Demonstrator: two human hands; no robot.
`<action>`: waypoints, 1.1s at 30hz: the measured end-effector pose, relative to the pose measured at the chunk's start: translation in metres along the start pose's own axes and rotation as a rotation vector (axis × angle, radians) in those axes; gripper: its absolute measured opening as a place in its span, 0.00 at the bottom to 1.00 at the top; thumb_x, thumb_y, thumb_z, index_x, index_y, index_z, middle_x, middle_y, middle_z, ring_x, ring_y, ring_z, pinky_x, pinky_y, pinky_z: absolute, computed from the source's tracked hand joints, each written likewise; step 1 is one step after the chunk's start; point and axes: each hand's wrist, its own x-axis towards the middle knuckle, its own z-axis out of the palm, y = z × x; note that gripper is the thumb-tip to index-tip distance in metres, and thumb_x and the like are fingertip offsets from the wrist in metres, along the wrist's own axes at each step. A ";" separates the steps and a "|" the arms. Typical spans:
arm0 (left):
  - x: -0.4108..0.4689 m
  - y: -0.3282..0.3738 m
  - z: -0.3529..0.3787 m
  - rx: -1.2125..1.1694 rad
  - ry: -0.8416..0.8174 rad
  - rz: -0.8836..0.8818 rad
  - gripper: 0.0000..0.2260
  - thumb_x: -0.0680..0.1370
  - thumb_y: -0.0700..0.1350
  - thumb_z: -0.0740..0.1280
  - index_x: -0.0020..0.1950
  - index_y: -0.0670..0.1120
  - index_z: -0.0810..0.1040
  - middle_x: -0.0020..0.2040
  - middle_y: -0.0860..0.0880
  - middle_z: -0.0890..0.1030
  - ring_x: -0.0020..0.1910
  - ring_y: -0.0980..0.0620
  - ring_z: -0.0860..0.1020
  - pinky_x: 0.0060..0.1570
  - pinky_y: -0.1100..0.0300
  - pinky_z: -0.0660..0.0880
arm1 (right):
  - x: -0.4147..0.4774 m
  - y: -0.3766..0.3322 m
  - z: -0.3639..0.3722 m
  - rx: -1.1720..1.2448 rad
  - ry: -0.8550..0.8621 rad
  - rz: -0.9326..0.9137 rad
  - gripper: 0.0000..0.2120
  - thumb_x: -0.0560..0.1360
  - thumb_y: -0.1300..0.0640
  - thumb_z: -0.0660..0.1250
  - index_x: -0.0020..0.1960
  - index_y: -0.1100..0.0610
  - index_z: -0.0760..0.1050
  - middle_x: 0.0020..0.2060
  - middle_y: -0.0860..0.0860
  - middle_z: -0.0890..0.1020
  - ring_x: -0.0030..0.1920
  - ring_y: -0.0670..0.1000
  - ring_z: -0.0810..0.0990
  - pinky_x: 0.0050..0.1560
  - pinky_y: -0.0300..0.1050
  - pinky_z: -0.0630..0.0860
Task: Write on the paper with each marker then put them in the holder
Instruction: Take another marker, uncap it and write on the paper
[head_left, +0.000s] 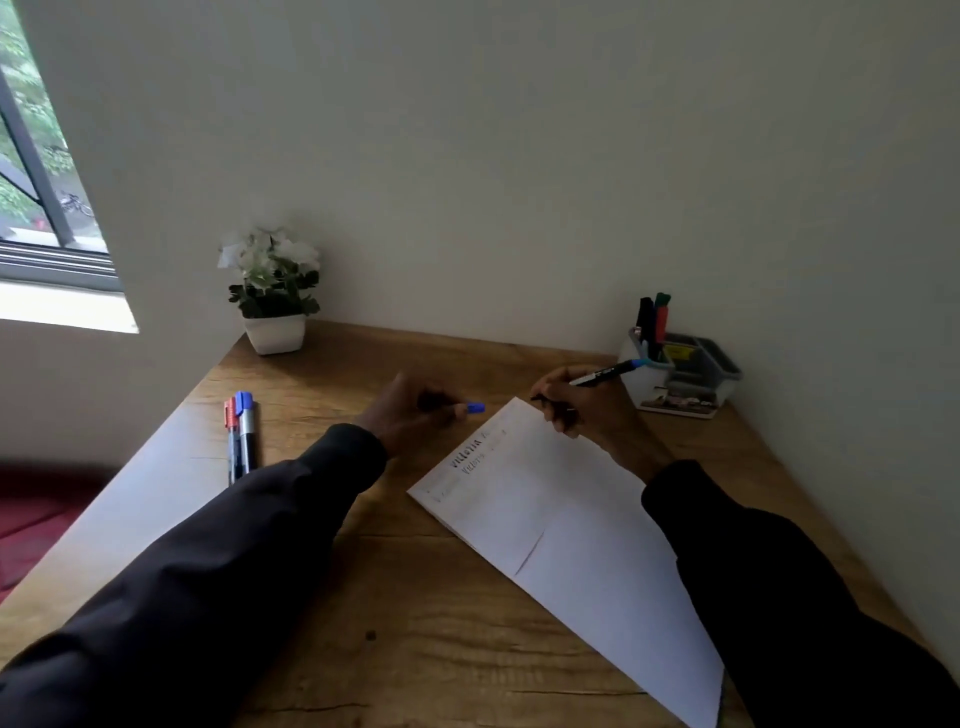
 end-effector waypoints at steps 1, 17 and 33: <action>0.002 -0.001 0.002 0.004 -0.025 -0.004 0.06 0.77 0.45 0.69 0.51 0.47 0.84 0.44 0.53 0.83 0.42 0.63 0.80 0.41 0.68 0.77 | 0.003 0.004 0.001 -0.030 -0.008 0.004 0.07 0.79 0.68 0.68 0.42 0.64 0.82 0.29 0.59 0.81 0.24 0.53 0.76 0.23 0.40 0.69; 0.013 -0.012 0.014 0.171 -0.110 0.039 0.09 0.79 0.48 0.66 0.57 0.51 0.82 0.50 0.57 0.80 0.45 0.62 0.77 0.40 0.70 0.75 | 0.014 0.043 0.010 -0.146 -0.098 -0.036 0.06 0.79 0.70 0.67 0.44 0.65 0.75 0.32 0.59 0.82 0.25 0.50 0.79 0.23 0.40 0.75; 0.016 -0.018 0.017 0.248 -0.152 0.107 0.11 0.81 0.44 0.63 0.62 0.53 0.79 0.54 0.53 0.78 0.47 0.56 0.76 0.43 0.64 0.77 | 0.012 0.052 0.010 -0.232 -0.033 -0.035 0.09 0.77 0.62 0.72 0.40 0.56 0.77 0.32 0.58 0.83 0.27 0.53 0.79 0.24 0.43 0.74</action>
